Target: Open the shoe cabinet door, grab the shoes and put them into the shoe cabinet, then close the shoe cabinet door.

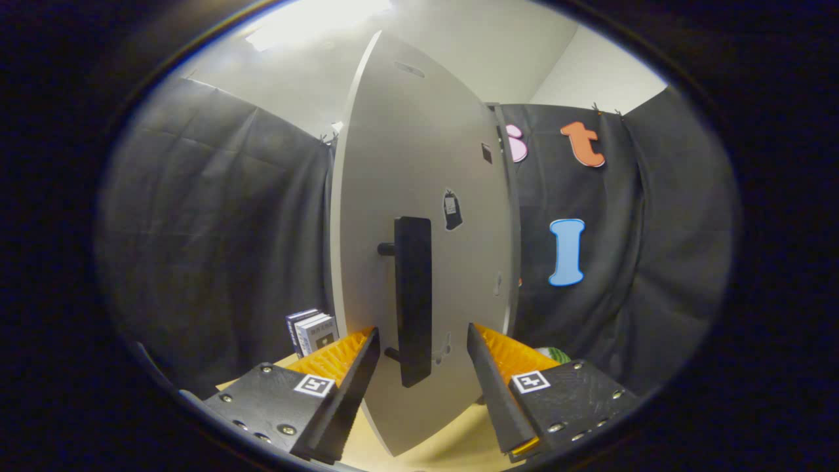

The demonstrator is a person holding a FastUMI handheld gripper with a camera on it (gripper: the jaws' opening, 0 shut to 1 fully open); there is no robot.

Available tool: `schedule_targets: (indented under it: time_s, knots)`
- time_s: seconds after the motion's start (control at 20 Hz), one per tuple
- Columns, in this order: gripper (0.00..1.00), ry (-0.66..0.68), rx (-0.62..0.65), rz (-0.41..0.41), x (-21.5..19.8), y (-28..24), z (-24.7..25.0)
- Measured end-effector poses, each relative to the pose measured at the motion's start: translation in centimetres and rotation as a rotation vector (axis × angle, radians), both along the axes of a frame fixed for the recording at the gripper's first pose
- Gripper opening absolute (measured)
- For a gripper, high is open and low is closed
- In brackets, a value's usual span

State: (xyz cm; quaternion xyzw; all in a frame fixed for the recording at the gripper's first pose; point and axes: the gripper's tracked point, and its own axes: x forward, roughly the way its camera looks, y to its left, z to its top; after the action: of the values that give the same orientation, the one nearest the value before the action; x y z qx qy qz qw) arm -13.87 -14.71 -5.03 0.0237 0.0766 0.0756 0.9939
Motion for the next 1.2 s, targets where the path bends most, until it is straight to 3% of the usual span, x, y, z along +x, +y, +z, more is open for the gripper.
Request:
schedule_targets:
  time_s: [0.55,0.85,1.0,1.2]
  knots:
    - [0.84,0.026,0.047,0.07,7.6,8.0,-1.7]
    - [0.84,0.023,0.036,0.038,12.0,9.8,-2.4]
    - [0.94,0.024,0.034,0.022,13.2,10.8,-2.7]
    - [0.94,0.022,0.018,-0.015,15.6,11.7,-3.3]
